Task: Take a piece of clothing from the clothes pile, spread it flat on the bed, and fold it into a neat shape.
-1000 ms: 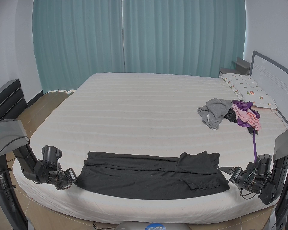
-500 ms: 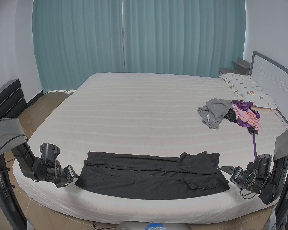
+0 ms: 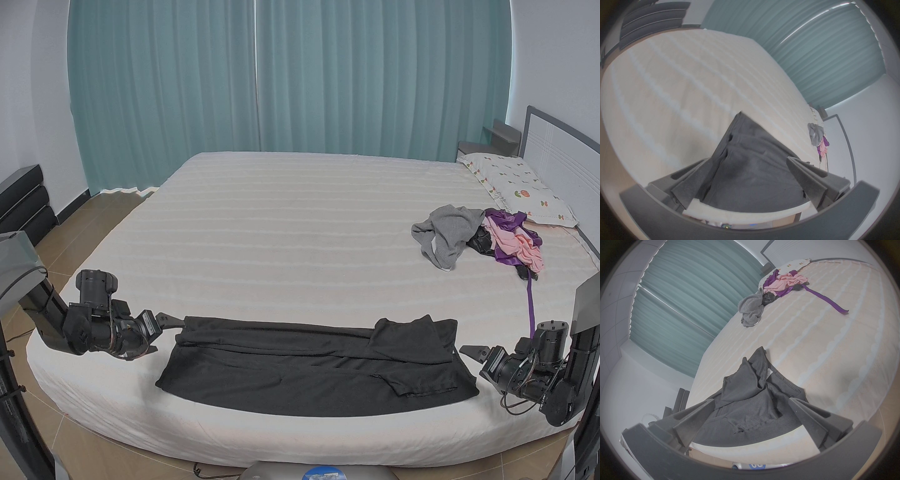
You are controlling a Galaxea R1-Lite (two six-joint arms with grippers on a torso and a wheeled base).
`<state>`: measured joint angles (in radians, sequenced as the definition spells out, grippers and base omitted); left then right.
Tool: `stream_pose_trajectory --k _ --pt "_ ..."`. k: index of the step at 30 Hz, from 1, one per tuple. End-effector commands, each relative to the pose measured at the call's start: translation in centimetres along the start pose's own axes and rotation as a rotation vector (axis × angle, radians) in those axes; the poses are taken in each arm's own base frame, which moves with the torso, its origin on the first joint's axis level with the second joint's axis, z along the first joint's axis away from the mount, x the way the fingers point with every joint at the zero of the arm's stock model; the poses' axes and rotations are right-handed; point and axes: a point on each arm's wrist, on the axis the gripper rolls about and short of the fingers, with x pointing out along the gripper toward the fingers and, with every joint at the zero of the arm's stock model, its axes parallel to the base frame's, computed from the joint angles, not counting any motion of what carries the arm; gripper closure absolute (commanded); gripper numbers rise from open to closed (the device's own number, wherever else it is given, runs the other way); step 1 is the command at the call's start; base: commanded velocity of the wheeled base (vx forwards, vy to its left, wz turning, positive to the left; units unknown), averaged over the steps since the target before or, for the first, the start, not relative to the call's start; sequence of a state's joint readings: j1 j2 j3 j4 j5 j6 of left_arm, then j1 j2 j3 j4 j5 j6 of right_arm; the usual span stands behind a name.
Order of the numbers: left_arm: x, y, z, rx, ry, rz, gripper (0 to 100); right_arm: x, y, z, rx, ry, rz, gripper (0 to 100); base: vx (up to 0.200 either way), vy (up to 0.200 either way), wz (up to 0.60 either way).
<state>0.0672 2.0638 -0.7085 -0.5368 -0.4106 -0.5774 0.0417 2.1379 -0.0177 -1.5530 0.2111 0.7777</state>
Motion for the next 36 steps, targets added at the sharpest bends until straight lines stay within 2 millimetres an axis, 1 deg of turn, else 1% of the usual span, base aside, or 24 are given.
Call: stream_pose_trajectory --k 1,4,7,8,9,13,15,19,29,36 --pt "3.5 0.3 2.0 0.099 0.013 -0.041 0 -0.3 0.0 -0.2 -0.001 0.003 0.002 0 0.000 0.000 0.00" --pt "5.2 0.9 2.2 0.172 0.026 -0.037 0 -0.3 0.1 -0.3 -0.003 0.007 0.003 0 0.000 0.000 0.00" --pt "7.0 1.0 1.9 0.203 0.047 -0.036 0 -0.3 0.1 -0.3 -0.004 0.009 0.003 0 0.000 0.000 0.00" --pt "7.0 1.0 1.9 0.203 0.047 -0.036 0 -0.3 0.1 -0.3 -0.004 0.009 0.003 0 0.000 0.000 0.00" --pt "7.7 1.0 1.9 0.225 0.047 -0.031 0 -0.2 0.1 -0.4 -0.005 0.013 0.002 0 0.000 0.000 0.00" --pt "8.2 1.0 1.9 0.246 0.047 -0.033 0 -0.2 0.1 -0.5 -0.007 0.017 0.002 0 0.000 0.000 0.00" --pt "9.1 1.5 1.5 0.251 0.059 -0.026 0 -0.1 0.1 -0.5 -0.010 0.021 0.003 0 0.000 0.000 0.00" --pt "9.5 1.7 1.6 0.259 0.020 -0.014 0 -0.1 0.2 -0.6 -0.012 0.022 0.005 0 0.000 0.000 0.00" --pt "10.0 1.9 1.7 0.273 0.006 0.013 0 -0.1 0.3 -0.7 -0.015 0.029 0.006 0 0.000 0.000 0.00" --pt "9.7 2.2 1.1 0.326 0.027 0.020 0 -0.1 0.2 -0.7 -0.015 0.028 0.004 0 0.000 0.000 0.00"
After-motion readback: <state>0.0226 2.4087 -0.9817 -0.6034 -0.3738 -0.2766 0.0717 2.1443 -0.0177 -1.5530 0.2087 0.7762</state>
